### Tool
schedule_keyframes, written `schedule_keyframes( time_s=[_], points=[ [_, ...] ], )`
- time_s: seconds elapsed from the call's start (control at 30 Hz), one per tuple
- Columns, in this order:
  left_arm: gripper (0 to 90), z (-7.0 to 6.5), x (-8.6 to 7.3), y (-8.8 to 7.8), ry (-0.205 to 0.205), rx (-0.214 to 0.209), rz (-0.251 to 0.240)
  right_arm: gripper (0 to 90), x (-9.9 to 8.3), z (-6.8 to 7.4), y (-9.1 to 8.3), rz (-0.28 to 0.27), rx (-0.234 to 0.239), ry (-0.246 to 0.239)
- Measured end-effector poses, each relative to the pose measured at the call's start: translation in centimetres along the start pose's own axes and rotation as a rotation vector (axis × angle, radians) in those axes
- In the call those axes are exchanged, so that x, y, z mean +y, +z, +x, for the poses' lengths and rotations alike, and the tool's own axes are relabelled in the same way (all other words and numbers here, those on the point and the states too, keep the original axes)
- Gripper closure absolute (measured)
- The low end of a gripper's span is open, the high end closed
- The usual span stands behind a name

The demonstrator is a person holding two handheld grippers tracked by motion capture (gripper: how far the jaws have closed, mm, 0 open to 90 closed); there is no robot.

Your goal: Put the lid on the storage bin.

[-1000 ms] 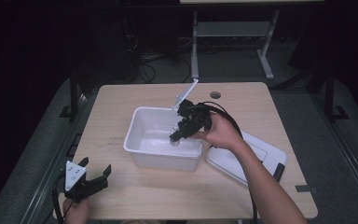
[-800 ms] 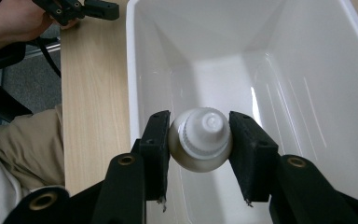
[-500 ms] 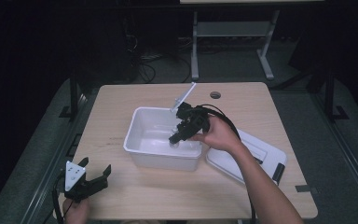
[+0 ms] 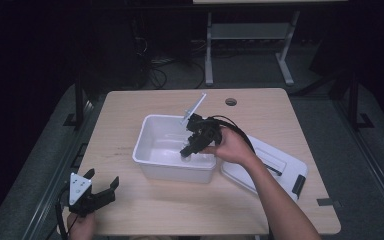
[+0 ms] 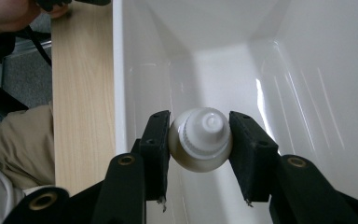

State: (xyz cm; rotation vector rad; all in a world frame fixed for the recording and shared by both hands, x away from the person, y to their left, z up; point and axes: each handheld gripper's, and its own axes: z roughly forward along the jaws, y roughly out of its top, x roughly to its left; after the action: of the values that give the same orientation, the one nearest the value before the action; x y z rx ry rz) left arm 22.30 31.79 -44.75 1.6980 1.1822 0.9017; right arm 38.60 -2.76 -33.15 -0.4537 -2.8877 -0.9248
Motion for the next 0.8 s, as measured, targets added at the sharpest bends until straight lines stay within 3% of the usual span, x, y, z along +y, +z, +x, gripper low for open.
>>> schedule_keyframes(
  time_s=[0.8],
  points=[
    [13.0,0.1,0.0,0.0,-0.009,-0.002,-0.003,59.5,-0.2,-0.5,2.7,0.053,0.018,0.002]
  ],
)
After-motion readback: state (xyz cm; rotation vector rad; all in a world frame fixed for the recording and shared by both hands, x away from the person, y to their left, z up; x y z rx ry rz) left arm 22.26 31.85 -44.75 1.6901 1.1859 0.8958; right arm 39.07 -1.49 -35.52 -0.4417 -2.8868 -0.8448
